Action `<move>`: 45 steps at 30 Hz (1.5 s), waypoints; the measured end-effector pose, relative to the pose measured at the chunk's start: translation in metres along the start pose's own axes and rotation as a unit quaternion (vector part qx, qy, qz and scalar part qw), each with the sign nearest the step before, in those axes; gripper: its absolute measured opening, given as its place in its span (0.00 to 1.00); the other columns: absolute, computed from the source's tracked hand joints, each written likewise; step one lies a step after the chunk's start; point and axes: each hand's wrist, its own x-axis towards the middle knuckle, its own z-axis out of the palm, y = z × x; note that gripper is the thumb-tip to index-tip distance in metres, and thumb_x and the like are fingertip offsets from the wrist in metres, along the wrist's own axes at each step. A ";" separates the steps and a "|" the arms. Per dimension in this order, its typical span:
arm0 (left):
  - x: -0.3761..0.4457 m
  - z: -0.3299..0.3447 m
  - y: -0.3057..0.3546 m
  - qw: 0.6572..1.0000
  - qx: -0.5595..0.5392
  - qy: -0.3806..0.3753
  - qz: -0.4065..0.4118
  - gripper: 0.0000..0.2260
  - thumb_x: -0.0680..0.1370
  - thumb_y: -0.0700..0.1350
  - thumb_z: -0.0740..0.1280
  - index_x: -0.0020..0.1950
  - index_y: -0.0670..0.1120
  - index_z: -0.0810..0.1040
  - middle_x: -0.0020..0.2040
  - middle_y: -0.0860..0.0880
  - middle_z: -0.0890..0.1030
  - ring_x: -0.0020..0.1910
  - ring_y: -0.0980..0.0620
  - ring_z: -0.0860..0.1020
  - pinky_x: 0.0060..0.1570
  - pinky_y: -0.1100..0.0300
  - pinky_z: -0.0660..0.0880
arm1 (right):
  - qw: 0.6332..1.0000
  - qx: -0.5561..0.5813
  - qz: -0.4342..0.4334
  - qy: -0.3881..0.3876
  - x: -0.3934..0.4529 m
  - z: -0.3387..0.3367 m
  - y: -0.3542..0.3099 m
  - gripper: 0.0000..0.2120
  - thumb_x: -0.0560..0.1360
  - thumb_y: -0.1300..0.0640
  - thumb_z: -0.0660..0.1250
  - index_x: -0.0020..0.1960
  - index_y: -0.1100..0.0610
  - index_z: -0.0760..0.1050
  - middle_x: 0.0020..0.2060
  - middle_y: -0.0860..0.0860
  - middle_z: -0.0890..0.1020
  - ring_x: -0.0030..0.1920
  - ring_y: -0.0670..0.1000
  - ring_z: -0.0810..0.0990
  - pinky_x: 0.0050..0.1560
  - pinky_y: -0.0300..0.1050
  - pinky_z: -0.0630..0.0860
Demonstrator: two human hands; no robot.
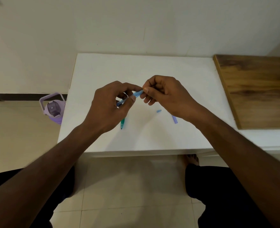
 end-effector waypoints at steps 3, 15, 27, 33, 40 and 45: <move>0.000 -0.002 0.000 1.000 0.007 -0.002 0.007 0.11 0.82 0.46 0.70 0.63 0.56 0.84 0.47 0.59 0.81 0.47 0.60 0.80 0.43 0.75 0.74 | 0.999 0.040 0.017 0.007 0.001 -0.001 0.001 0.06 0.83 0.60 0.69 0.55 0.62 0.83 0.44 0.53 0.89 0.44 0.52 0.89 0.50 0.46 0.86; -0.003 0.015 0.000 0.991 -0.064 0.004 -0.117 0.10 0.82 0.49 0.71 0.62 0.59 0.84 0.47 0.58 0.86 0.48 0.60 0.84 0.52 0.66 0.81 | 0.996 -0.077 0.002 0.052 0.003 -0.016 0.026 0.06 0.77 0.48 0.76 0.52 0.47 0.87 0.43 0.42 0.88 0.44 0.44 0.86 0.46 0.33 0.79; -0.004 0.020 -0.002 0.961 -0.167 0.011 -0.218 0.08 0.82 0.51 0.72 0.60 0.60 0.84 0.49 0.59 0.87 0.49 0.54 0.86 0.54 0.51 0.86 | 0.898 -0.438 -0.014 -0.034 -0.007 -0.007 0.058 0.04 0.79 0.49 0.73 0.53 0.46 0.85 0.49 0.46 0.84 0.57 0.54 0.76 0.57 0.50 0.71; -0.005 0.018 -0.002 0.979 -0.110 0.026 -0.169 0.05 0.81 0.55 0.72 0.57 0.63 0.83 0.48 0.62 0.86 0.47 0.61 0.84 0.52 0.53 0.85 | 0.989 -0.131 -0.021 0.062 -0.004 0.003 0.035 0.02 0.79 0.54 0.74 0.52 0.50 0.83 0.43 0.43 0.87 0.47 0.45 0.85 0.48 0.32 0.75; -0.005 0.019 -0.002 0.991 -0.073 0.021 -0.114 0.05 0.81 0.53 0.73 0.55 0.64 0.84 0.45 0.68 0.83 0.47 0.67 0.82 0.44 0.78 0.71 | 0.994 0.059 0.009 0.091 -0.004 0.009 0.016 0.07 0.80 0.59 0.73 0.57 0.54 0.87 0.48 0.45 0.89 0.50 0.46 0.87 0.52 0.37 0.81; -0.006 0.018 -0.002 0.993 -0.063 0.018 -0.098 0.05 0.81 0.53 0.72 0.55 0.62 0.84 0.43 0.65 0.84 0.48 0.68 0.81 0.42 0.80 0.69 | 0.997 0.025 0.010 0.071 -0.005 0.006 0.019 0.07 0.80 0.59 0.73 0.56 0.51 0.87 0.46 0.45 0.89 0.49 0.47 0.87 0.53 0.38 0.82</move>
